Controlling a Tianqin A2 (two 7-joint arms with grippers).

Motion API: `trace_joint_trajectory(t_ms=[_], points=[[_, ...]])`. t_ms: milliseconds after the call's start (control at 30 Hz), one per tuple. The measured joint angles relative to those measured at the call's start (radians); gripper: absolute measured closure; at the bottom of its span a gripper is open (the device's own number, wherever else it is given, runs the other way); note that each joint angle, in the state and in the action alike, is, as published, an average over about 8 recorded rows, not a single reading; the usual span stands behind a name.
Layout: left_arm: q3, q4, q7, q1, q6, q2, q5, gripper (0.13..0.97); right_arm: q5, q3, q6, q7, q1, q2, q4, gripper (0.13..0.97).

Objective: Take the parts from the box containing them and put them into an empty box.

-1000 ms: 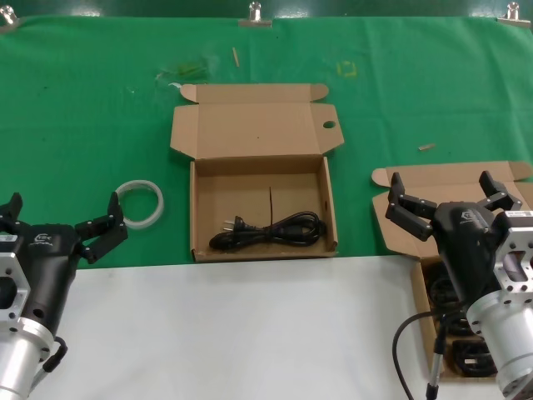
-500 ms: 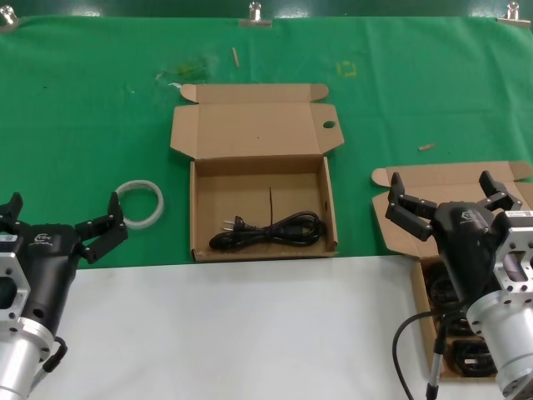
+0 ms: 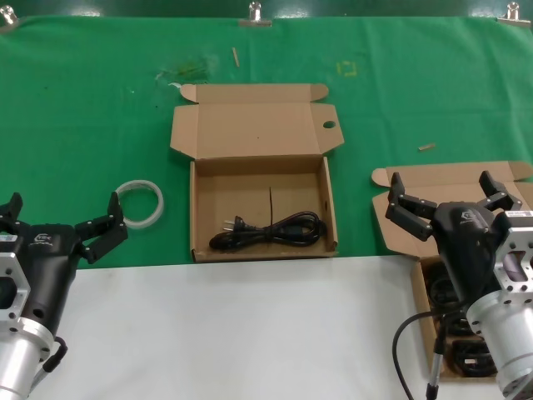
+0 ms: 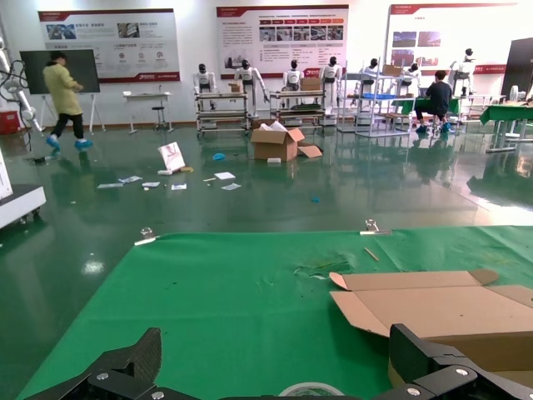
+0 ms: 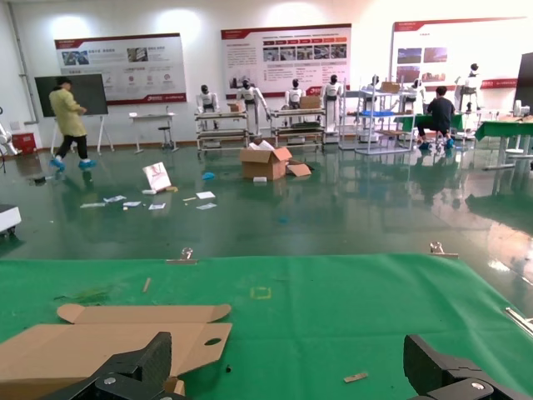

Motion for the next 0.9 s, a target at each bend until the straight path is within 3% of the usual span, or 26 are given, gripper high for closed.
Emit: trace_joint_trajectory(t_ms=[900], points=[[0.000, 0.000, 0.000, 0.000, 0.000, 0.000, 0.000, 0.132, 0.000, 0.000, 0.000, 0.000, 0.000, 0.000, 0.000, 0.129]])
